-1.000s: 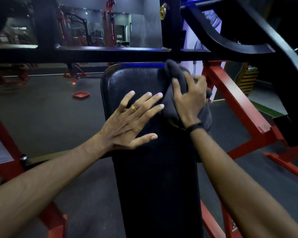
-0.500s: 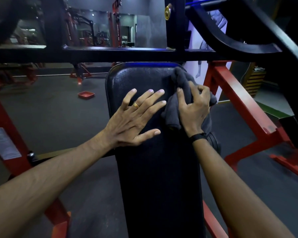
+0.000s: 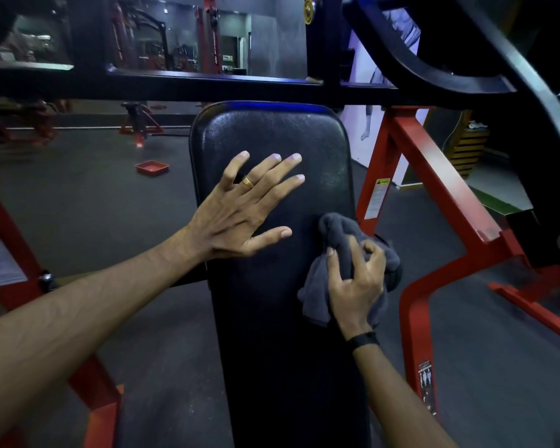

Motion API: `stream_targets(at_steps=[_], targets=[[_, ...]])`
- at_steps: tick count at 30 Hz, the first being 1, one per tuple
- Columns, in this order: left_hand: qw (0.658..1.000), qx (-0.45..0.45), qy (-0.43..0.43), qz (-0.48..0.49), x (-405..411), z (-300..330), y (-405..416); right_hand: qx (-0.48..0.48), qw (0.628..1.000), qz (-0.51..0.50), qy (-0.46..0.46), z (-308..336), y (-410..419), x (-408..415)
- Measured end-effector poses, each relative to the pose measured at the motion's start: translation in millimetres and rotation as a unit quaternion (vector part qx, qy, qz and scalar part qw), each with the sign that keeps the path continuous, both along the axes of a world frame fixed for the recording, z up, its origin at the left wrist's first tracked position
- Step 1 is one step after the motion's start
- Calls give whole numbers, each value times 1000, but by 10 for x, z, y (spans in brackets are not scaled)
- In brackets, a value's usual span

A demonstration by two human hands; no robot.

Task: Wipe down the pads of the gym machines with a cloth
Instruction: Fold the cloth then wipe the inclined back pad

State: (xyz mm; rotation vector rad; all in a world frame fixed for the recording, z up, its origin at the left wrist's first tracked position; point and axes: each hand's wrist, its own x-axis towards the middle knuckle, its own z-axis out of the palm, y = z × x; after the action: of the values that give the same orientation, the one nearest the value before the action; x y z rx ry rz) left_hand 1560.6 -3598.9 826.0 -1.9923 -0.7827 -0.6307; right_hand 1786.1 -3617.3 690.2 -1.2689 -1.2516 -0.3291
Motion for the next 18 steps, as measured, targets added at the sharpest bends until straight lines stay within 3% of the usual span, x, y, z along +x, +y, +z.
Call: stream_targets(at_steps=[6, 15, 18], targets=[[1000, 7, -19, -11, -2, -18, 14, -13, 999, 3, -31, -132, -153, 12], [999, 8, -33, -16, -5, -31, 18, 36, 998, 9, -49, 1661, 797, -323], [999, 5, -37, -15, -17, -16, 9, 52, 998, 18, -38, 1828, 925, -358]])
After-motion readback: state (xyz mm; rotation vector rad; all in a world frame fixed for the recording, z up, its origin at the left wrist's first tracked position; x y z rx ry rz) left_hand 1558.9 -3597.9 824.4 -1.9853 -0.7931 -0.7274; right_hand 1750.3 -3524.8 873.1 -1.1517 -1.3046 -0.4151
